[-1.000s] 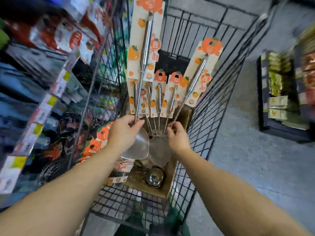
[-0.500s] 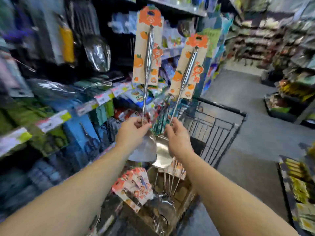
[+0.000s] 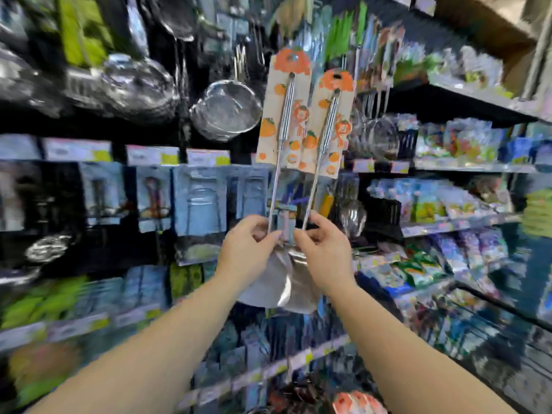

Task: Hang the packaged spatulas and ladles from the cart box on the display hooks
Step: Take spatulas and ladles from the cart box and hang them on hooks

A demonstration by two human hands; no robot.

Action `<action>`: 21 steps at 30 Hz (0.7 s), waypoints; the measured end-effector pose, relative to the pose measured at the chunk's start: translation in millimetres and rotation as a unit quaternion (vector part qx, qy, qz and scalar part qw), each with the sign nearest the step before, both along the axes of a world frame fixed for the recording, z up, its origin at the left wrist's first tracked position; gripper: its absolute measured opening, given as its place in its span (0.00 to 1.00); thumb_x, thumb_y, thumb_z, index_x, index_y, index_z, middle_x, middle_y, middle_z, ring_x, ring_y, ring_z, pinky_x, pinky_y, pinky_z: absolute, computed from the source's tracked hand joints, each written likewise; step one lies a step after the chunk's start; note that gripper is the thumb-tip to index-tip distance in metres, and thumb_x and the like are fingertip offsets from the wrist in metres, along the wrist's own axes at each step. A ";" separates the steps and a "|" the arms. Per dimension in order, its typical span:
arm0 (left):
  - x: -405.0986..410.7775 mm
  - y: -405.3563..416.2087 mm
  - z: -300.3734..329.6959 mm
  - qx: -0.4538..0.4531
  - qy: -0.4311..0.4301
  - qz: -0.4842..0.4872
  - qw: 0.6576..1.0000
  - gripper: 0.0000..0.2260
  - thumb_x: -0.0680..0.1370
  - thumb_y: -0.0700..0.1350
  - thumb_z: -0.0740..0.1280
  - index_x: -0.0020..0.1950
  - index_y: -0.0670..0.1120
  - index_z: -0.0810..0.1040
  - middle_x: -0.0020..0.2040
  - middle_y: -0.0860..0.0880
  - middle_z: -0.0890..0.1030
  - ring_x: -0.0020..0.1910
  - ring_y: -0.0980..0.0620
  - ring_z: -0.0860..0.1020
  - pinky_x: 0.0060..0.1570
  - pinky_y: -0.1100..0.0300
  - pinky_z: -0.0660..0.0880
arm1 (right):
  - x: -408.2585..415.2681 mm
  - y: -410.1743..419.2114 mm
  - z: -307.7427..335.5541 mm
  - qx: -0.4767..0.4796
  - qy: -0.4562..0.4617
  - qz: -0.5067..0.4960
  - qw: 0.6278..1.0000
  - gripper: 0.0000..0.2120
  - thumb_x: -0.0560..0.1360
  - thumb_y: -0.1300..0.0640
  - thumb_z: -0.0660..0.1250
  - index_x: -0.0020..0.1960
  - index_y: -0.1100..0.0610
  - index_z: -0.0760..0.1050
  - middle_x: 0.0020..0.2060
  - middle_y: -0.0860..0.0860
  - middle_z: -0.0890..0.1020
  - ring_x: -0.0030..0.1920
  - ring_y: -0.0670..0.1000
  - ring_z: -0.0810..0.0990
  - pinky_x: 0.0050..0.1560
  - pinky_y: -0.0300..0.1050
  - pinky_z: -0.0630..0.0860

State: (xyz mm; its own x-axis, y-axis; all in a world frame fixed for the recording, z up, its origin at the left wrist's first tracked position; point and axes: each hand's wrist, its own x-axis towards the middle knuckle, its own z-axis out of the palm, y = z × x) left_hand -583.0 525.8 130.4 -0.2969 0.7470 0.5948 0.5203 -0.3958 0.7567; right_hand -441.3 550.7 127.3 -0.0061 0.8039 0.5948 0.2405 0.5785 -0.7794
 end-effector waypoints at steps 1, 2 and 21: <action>-24.5 -16.7 9.3 0.008 -0.004 0.015 1.000 0.08 0.74 0.49 0.71 0.51 0.49 0.78 0.39 0.54 0.78 0.39 0.58 0.76 0.39 0.70 0.71 | -26.5 -9.6 7.0 0.005 0.001 0.021 1.000 0.23 0.75 0.55 0.69 0.70 0.53 0.71 0.39 0.51 0.82 0.37 0.41 0.78 0.45 0.28 0.75; -50.3 -33.6 17.1 0.014 -0.011 0.027 0.999 0.08 0.74 0.50 0.71 0.51 0.50 0.77 0.40 0.53 0.79 0.39 0.57 0.76 0.39 0.69 0.71 | -53.8 -20.5 13.8 0.013 0.004 0.042 0.999 0.24 0.74 0.55 0.70 0.69 0.53 0.72 0.37 0.49 0.82 0.36 0.41 0.78 0.51 0.35 0.77; -481.6 -406.9 99.0 0.092 0.029 0.307 0.947 0.08 0.72 0.47 0.73 0.43 0.54 0.74 0.33 0.52 0.80 0.34 0.57 0.77 0.35 0.66 0.71 | -532.1 -322.7 101.5 0.071 0.043 0.348 0.934 0.08 0.70 0.54 0.74 0.44 0.47 0.75 0.35 0.50 0.84 0.40 0.50 0.83 0.48 0.54 0.80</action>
State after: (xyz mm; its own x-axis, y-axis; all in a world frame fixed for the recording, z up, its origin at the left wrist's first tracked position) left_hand -1064.7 118.9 229.4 -0.6043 0.3258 0.7271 0.7338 -0.1282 0.6672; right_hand -973.3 228.0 228.7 -0.4446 0.5356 0.7180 -0.2919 0.6712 -0.6814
